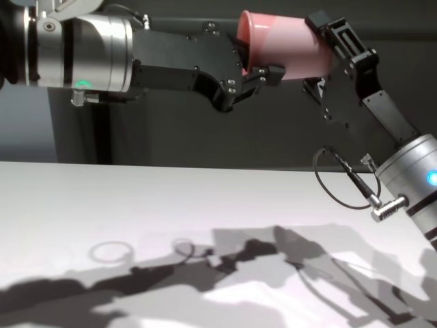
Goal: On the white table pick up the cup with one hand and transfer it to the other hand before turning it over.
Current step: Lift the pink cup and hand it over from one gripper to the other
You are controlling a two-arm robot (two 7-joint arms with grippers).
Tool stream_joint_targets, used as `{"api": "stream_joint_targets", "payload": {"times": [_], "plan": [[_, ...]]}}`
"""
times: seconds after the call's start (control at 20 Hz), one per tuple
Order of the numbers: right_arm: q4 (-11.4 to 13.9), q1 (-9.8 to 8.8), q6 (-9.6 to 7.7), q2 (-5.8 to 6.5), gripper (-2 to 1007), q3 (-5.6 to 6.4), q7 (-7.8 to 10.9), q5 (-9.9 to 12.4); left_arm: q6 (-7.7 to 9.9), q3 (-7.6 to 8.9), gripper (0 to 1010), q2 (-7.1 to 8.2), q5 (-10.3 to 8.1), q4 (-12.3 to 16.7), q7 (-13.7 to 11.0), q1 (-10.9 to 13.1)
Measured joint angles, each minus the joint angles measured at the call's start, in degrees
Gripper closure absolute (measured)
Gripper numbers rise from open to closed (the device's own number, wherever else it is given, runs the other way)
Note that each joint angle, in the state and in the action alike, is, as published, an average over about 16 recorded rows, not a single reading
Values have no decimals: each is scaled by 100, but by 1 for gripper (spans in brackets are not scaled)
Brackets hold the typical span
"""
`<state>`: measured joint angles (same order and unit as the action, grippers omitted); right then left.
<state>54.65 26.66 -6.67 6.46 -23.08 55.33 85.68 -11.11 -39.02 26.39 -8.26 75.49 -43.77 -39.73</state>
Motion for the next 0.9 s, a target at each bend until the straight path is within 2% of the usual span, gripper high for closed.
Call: {"api": "stream_joint_targets", "payload": {"times": [0.55, 0.9], "plan": [[-13, 3, -22, -5, 260, 6, 6, -1, 0, 0, 922, 0, 0, 0, 0, 0], [-19, 5, -31, -8, 260, 8, 10, -4, 1, 0, 772, 0, 0, 0, 0, 0]]}}
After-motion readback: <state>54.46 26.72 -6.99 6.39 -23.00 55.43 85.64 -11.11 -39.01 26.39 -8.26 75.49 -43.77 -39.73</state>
